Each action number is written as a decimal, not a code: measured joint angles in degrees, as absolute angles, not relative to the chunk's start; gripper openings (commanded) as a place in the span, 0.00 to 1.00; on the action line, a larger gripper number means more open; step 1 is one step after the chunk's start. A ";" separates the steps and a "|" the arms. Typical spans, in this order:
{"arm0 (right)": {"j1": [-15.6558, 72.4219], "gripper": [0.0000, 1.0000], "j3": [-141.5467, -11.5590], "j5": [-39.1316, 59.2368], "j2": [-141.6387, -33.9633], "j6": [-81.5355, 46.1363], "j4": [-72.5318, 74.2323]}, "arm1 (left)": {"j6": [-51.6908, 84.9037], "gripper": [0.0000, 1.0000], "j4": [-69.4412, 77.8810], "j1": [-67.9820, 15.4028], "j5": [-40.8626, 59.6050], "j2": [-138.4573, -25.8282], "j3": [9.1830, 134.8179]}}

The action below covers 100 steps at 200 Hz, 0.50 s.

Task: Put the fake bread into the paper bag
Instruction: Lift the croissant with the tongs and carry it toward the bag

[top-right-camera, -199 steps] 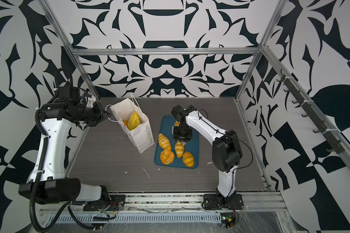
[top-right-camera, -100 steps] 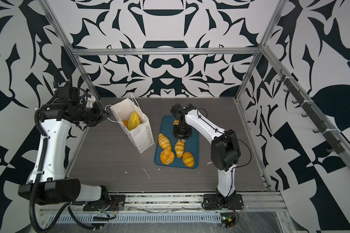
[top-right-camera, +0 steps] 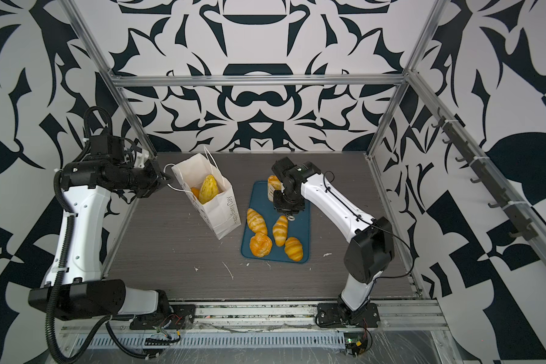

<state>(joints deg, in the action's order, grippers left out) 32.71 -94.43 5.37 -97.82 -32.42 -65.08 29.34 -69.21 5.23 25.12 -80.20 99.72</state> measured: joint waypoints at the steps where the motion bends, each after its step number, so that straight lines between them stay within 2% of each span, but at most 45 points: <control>1: 32.71 0.29 -94.41 5.39 -97.76 -32.40 -65.04 | 29.34 0.00 -69.21 5.23 25.12 -80.20 99.72; 100: 32.75 0.29 -94.43 7.53 -89.19 -30.61 -58.11 | 29.36 0.00 -69.21 5.23 25.15 -80.23 99.72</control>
<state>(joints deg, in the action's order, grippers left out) 32.75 -94.43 7.53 -89.19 -30.61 -58.11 29.36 -69.21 5.23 25.15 -80.23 99.72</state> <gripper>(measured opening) 0.295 0.052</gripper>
